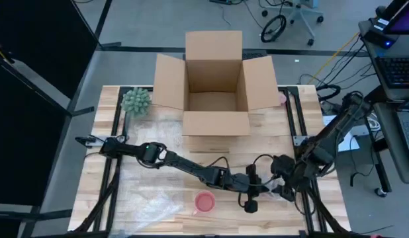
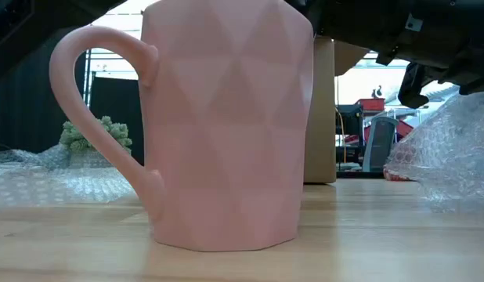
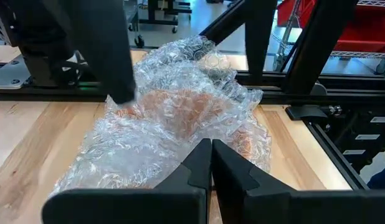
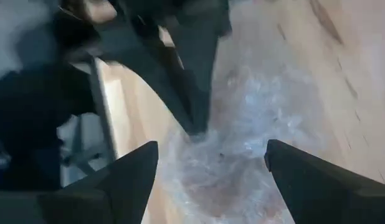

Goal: Wrap mug
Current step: Wrap the yellow mug with bubble wrap

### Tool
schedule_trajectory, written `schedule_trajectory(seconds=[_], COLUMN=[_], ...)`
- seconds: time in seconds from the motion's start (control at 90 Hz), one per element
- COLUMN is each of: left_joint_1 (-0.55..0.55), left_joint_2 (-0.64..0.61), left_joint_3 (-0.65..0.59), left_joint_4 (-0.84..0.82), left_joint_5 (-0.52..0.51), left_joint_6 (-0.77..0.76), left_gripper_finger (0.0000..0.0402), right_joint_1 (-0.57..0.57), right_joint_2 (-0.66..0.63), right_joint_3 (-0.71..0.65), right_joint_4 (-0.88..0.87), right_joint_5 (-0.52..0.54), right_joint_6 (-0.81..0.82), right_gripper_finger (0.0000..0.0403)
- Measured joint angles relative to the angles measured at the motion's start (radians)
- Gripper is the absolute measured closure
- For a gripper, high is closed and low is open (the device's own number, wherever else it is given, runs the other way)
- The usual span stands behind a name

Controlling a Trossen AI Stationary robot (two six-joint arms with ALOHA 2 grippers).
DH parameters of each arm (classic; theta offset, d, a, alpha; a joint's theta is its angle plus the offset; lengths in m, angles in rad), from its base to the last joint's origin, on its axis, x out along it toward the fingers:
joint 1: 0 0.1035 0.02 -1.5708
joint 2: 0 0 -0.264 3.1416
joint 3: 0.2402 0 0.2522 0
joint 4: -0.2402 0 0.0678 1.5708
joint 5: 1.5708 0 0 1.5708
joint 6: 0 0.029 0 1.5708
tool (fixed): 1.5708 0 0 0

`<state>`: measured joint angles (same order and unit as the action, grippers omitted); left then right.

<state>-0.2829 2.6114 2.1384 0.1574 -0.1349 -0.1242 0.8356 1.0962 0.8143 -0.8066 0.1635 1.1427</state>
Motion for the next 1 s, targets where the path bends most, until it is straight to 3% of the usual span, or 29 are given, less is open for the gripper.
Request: schedule_trajectory(seconds=[0.378,0.589,0.756,1.0], left_joint_1=[0.002,0.002,0.002,0.002], left_joint_2=[0.0,0.0,0.0,0.0], left_joint_3=[0.0,0.0,0.0,0.0], left_joint_4=[0.002,0.002,0.002,0.0], left_joint_5=[0.0,-0.001,-0.001,-0.001], left_joint_6=[0.0,-0.001,-0.001,-0.001], left_gripper_finger=[0.0402,0.0402,0.0402,0.0402], right_joint_1=[0.005,0.006,0.002,0.01], right_joint_2=[0.206,0.227,0.216,0.183], right_joint_3=[0.008,0.008,0.043,0.199], right_joint_4=[-0.039,-0.052,-0.081,-0.307], right_joint_5=[0.007,0.051,0.011,-0.018], right_joint_6=[-0.006,0.0,-0.023,-0.065], right_gripper_finger=[0.0118,0.0118,0.0118,0.0117])
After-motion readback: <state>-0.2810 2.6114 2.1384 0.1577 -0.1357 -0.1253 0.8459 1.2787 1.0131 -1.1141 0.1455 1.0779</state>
